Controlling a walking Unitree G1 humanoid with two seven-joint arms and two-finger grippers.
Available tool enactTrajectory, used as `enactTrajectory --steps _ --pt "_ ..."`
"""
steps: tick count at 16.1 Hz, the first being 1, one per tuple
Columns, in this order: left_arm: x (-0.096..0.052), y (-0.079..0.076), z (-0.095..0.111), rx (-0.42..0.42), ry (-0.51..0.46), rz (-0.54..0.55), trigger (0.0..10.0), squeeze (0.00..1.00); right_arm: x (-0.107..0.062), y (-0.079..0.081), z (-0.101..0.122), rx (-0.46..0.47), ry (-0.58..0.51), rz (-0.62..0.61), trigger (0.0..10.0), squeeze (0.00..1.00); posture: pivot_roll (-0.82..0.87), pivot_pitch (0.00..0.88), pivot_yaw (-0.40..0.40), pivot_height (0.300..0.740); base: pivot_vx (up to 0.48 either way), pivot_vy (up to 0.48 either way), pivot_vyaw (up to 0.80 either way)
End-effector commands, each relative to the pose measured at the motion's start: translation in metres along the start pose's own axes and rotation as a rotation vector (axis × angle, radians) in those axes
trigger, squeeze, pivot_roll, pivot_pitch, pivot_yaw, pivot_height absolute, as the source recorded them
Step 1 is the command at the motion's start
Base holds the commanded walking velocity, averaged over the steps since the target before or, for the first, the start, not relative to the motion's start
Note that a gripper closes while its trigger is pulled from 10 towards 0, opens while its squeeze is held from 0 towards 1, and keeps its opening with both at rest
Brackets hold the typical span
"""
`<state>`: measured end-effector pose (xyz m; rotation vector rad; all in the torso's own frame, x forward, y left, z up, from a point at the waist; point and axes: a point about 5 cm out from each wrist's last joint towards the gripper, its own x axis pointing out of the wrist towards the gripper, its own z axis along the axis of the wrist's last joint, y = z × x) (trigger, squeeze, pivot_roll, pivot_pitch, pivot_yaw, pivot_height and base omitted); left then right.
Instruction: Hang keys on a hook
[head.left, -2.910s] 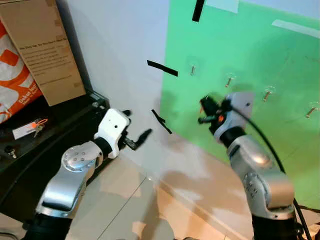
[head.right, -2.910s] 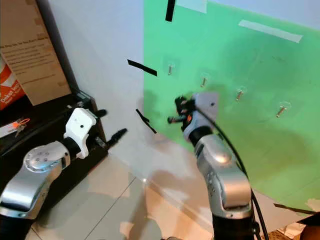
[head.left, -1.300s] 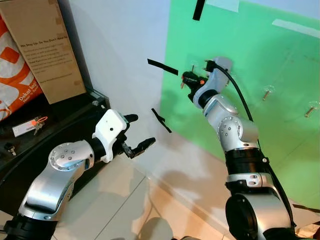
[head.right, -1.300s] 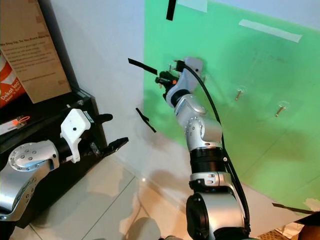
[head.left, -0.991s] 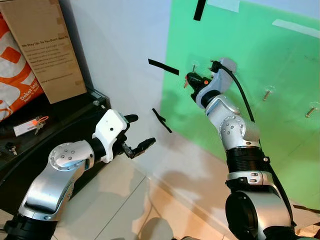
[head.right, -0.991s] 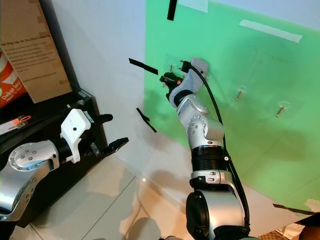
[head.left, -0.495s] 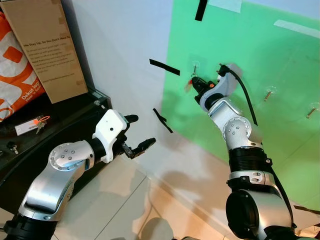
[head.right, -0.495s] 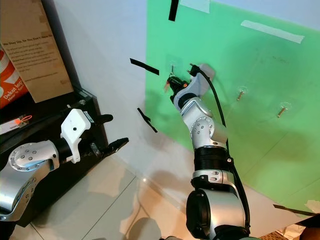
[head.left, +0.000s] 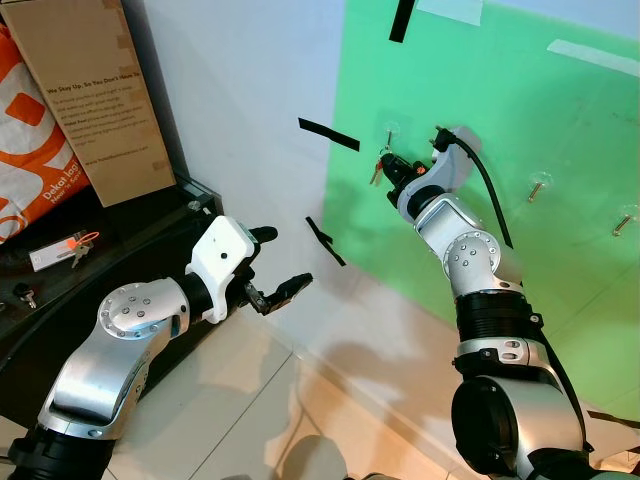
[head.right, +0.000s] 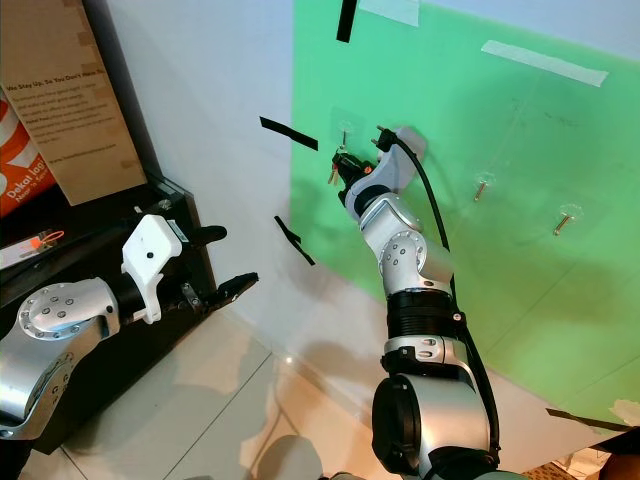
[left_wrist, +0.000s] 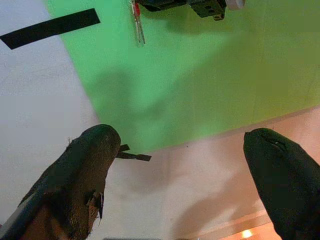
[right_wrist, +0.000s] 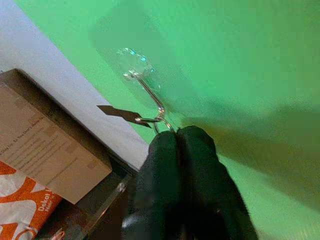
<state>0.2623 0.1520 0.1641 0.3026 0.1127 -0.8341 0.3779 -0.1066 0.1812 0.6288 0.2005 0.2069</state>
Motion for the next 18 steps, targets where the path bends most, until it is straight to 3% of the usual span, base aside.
enactTrajectory --steps 1,8,10,13,15,18 --pt "0.002 0.001 0.006 0.021 -0.017 0.005 10.0 0.00 -0.001 -0.005 -0.002 -0.031 0.005 -0.013 10.0 1.00 0.03 0.000 -0.039 0.740 0.000 0.000 0.00" --pt "0.006 0.002 0.012 -0.024 -0.077 0.027 10.0 0.00 -0.019 -0.017 -0.023 -0.136 0.008 -0.029 10.0 1.00 0.03 0.000 -0.035 0.740 0.000 0.000 0.00" --pt "0.007 0.003 0.014 -0.046 -0.100 0.063 10.0 0.00 -0.033 -0.017 -0.029 -0.191 0.020 0.041 10.0 1.00 0.03 0.000 -0.038 0.740 0.000 0.000 0.00" --pt "0.007 0.014 0.001 -0.113 -0.072 0.275 10.0 0.00 -0.061 -0.024 -0.041 -0.345 0.007 0.052 10.0 1.00 0.02 0.000 -0.033 0.740 0.000 0.000 0.80" --pt "0.005 0.017 -0.008 -0.092 -0.021 0.363 10.0 0.00 -0.075 -0.029 -0.051 -0.437 0.029 0.022 10.0 1.00 0.01 0.000 -0.028 0.740 0.000 0.000 0.80" --pt "-0.001 0.015 -0.026 -0.066 0.077 0.465 10.0 0.00 -0.089 -0.033 -0.061 -0.441 0.032 0.006 10.0 1.00 0.00 0.000 -0.020 0.740 0.000 0.000 0.80"
